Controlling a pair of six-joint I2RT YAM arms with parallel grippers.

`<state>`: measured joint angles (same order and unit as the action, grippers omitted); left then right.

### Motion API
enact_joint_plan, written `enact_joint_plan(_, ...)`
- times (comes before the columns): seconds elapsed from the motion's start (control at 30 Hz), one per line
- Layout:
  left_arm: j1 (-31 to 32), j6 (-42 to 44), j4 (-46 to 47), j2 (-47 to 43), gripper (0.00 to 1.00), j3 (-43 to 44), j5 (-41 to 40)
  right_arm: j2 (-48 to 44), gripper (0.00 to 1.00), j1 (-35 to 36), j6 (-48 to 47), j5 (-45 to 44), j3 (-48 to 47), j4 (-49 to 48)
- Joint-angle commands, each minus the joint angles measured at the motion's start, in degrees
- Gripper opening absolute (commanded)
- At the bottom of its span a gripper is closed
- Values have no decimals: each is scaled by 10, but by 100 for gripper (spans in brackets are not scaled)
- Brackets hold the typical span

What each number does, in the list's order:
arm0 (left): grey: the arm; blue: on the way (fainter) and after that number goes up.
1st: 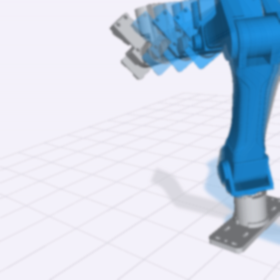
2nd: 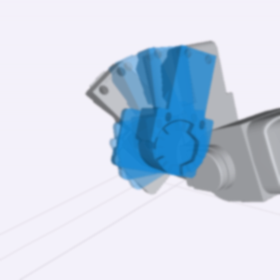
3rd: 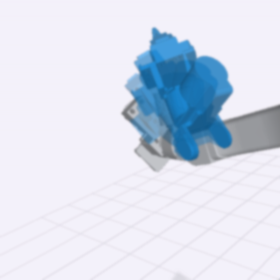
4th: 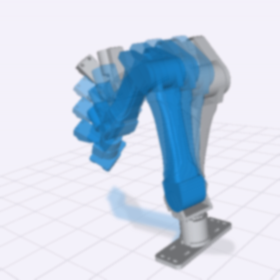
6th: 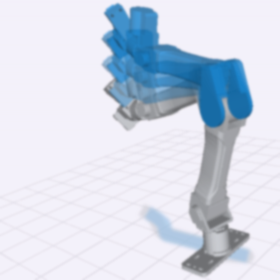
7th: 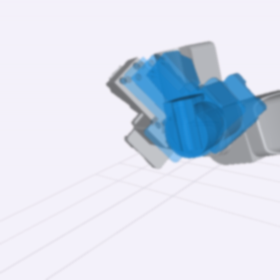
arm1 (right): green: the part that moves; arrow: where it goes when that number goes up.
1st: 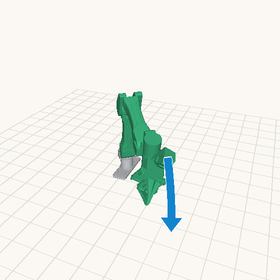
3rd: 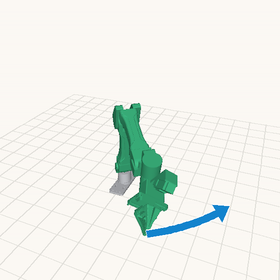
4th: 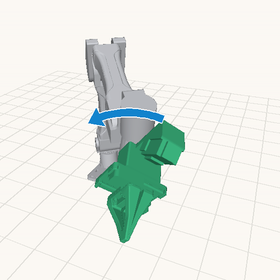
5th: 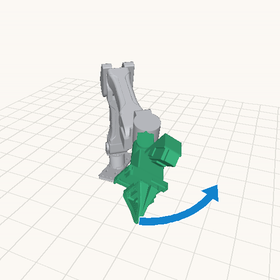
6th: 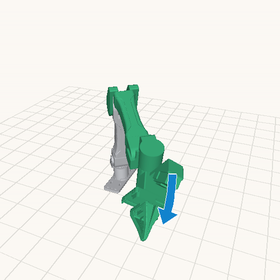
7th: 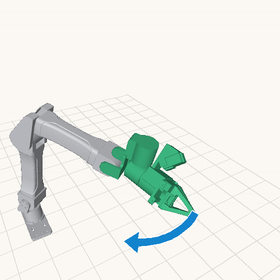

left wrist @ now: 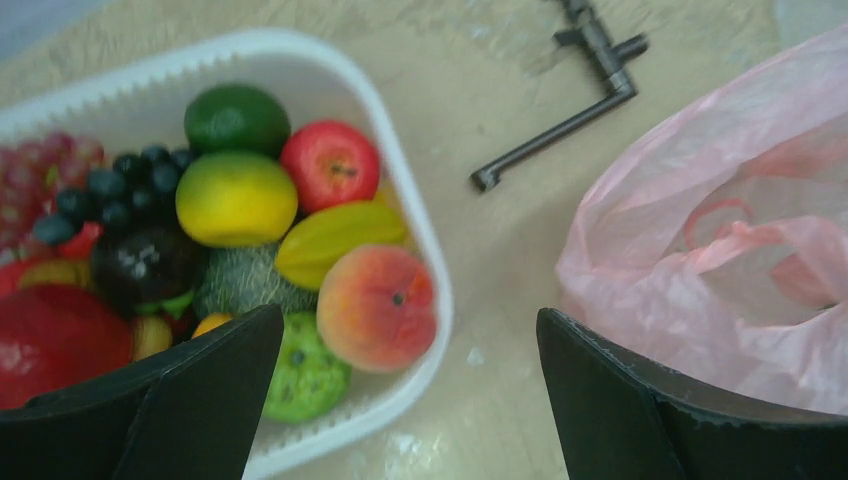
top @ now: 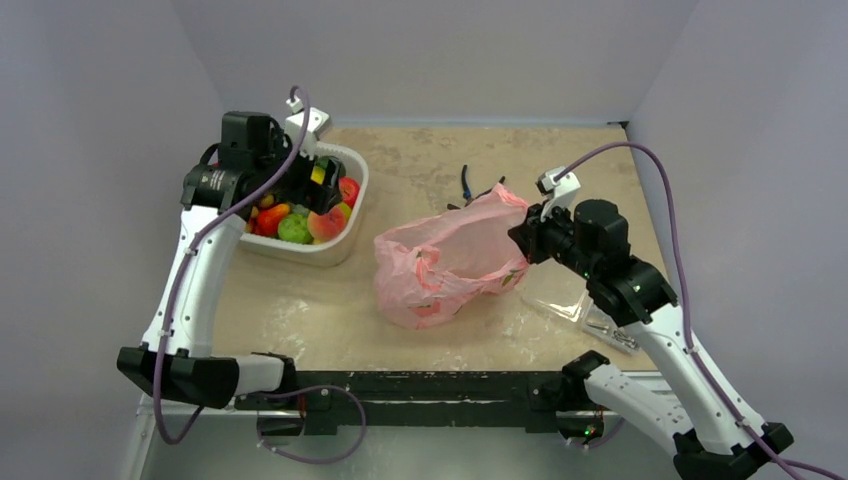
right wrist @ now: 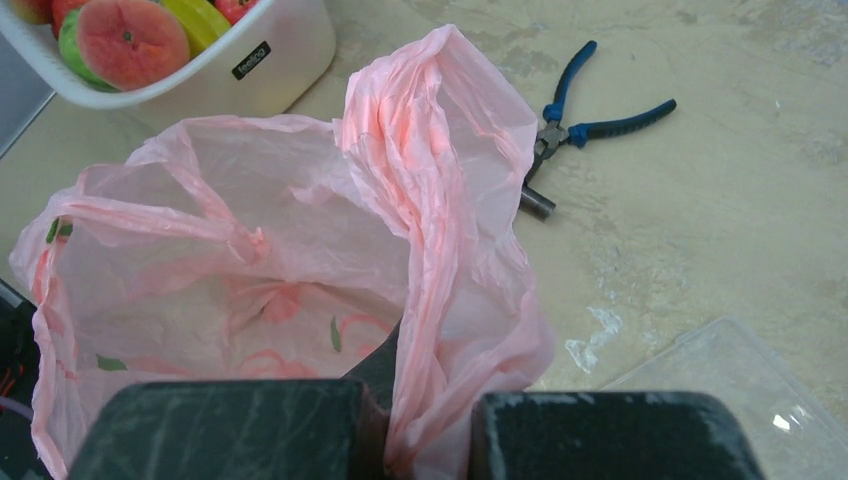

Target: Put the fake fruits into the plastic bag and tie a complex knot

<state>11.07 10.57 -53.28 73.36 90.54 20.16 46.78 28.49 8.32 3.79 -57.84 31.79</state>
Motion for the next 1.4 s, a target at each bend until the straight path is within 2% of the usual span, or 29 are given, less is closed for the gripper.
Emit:
enact_joint_plan(0.0, -44, 37, -99, 21, 99, -14, -36, -11, 0, 1, -3, -3, 7, -5)
enact_joint_plan(0.47, -48, 60, -68, 162, 94, -33, -34, -21, 0, 0, -30, 25, 16, -19)
enact_joint_plan(0.67, -47, 57, -79, 180, 86, -50, 8, -24, 0, 0, -37, 23, 18, -15)
enact_joint_plan(0.73, -48, 60, -84, 175, 80, -57, 17, -24, 0, 1, -38, 23, 18, -16)
enact_joint_plan(0.77, -48, 62, -87, 171, 75, -55, 20, -24, 0, 0, -38, 24, 19, -16)
enact_joint_plan(0.9, -48, 57, -92, 128, 43, -10, 43, -28, 0, 1, -36, 40, 22, -19)
enact_joint_plan(0.97, -42, 51, -85, 102, 37, 25, 92, -32, 0, 0, -36, 47, 26, -23)
enact_joint_plan(1.07, 17, 44, -63, 74, 37, 69, 139, -39, 0, 0, -35, 53, 32, -25)
enact_joint_plan(1.17, 126, 34, 5, 64, 38, 67, 146, -45, 0, 0, -32, 64, 37, -26)
enact_joint_plan(1.23, 198, 28, 54, 78, 38, 54, 130, -46, 0, 0, -31, 68, 40, -27)
enact_joint_plan(1.37, 318, 74, 91, 128, 37, 37, 113, -43, 0, 0, -24, 66, 45, -30)
